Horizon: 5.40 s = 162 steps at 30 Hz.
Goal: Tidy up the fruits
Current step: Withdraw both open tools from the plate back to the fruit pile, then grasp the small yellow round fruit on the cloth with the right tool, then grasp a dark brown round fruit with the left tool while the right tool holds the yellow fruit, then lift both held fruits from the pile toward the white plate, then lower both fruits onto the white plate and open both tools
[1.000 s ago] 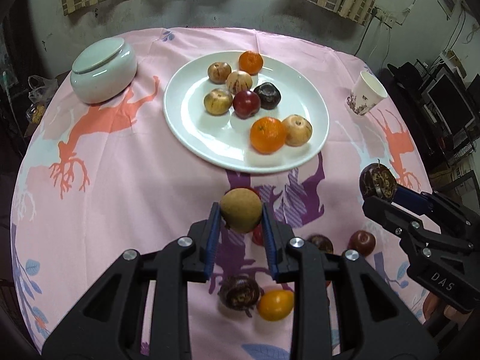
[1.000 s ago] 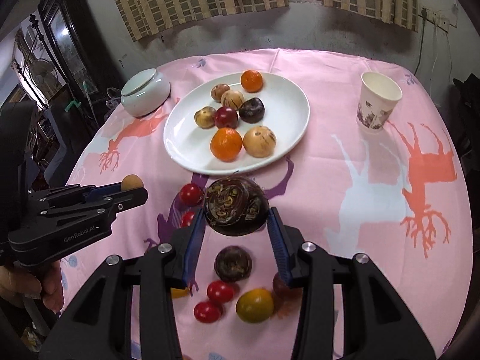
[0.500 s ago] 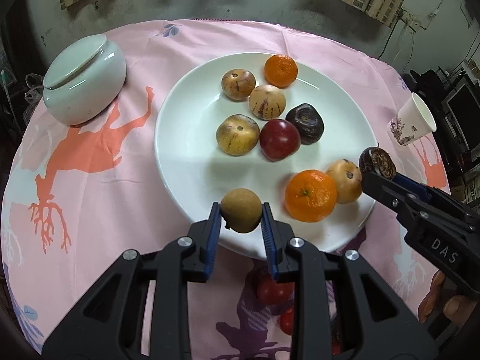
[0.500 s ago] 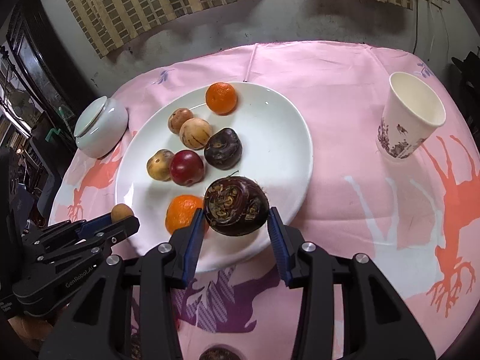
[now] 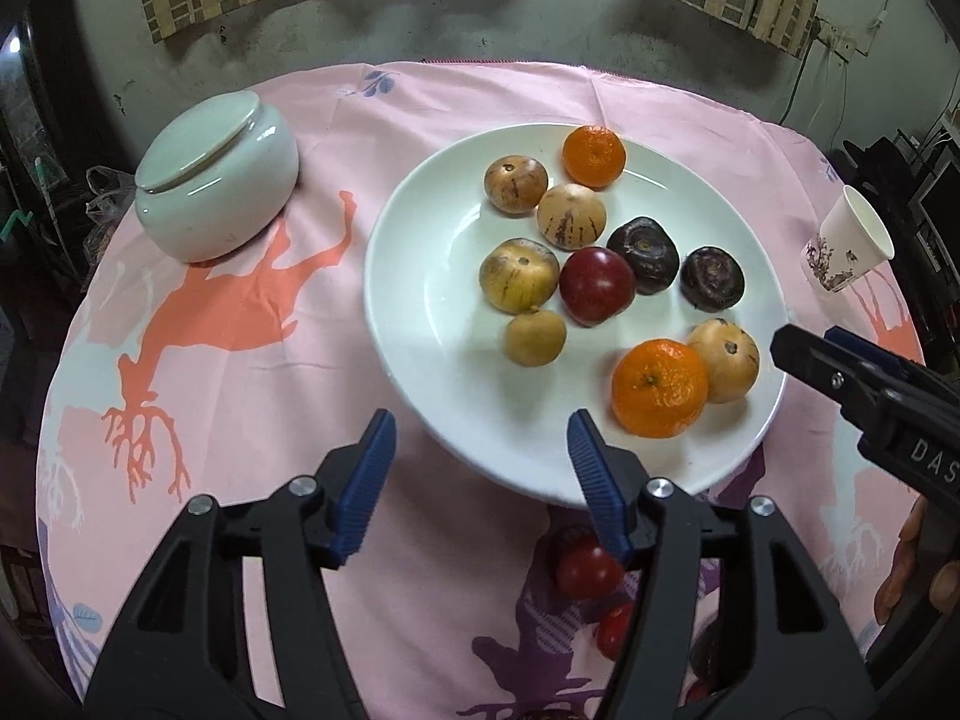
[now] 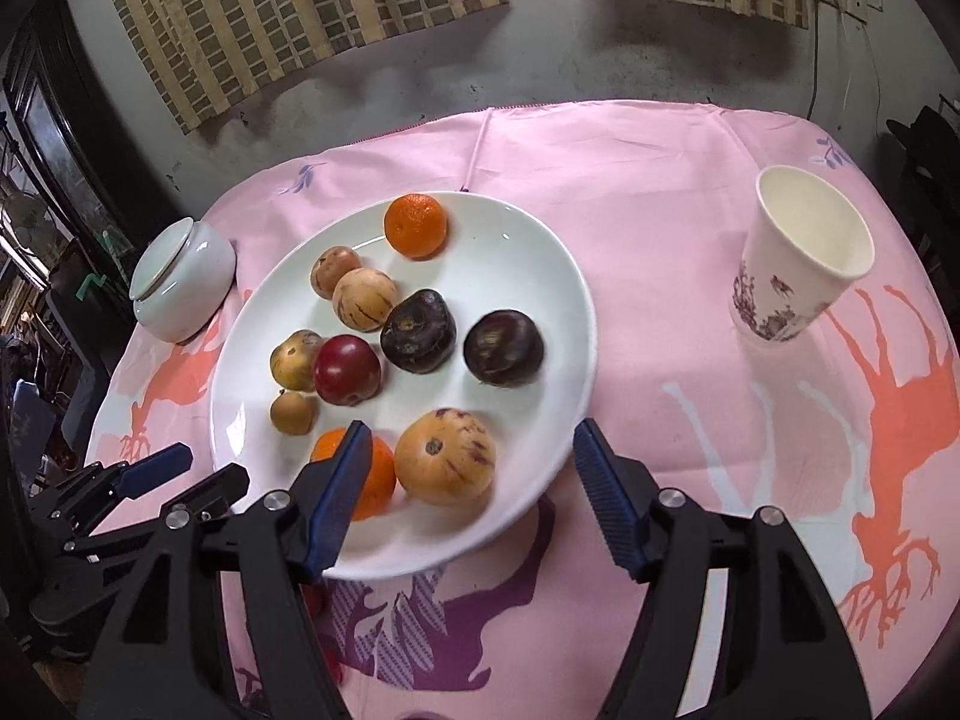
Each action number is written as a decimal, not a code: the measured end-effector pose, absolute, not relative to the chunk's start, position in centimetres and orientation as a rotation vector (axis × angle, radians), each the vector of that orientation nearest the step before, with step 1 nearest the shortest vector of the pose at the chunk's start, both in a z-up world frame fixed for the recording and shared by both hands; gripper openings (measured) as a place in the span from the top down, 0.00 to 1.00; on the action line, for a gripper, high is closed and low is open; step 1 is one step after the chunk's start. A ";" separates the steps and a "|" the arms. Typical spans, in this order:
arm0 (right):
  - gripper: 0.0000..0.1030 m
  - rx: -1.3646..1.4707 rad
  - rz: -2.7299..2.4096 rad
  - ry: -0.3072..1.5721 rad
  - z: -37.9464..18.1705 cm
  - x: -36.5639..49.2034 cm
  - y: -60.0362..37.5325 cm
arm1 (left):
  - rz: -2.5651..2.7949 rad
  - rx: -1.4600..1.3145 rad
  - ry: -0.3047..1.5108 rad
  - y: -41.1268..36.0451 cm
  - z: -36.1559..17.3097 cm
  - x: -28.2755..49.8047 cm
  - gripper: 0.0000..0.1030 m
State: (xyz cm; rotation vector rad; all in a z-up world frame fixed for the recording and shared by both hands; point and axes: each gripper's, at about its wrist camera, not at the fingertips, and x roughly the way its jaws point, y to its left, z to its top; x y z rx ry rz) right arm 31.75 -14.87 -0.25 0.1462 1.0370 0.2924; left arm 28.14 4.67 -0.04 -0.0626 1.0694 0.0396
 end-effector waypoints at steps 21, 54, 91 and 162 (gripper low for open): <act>0.32 0.073 0.253 1.170 -1.9 13.1 -20.0 | 0.034 -0.030 1.203 4.4 -1.8 12.4 0.28; 0.75 -0.163 0.602 1.278 -4.5 2.5 -11.4 | -0.042 -0.023 1.239 2.6 -1.5 8.3 0.25; 0.75 -0.012 0.508 1.301 -3.9 6.8 -16.3 | -0.209 0.060 1.196 2.0 -4.3 16.0 0.57; 0.74 0.004 0.474 0.981 3.8 25.4 -13.2 | -0.107 -0.072 1.046 3.4 2.6 25.1 0.59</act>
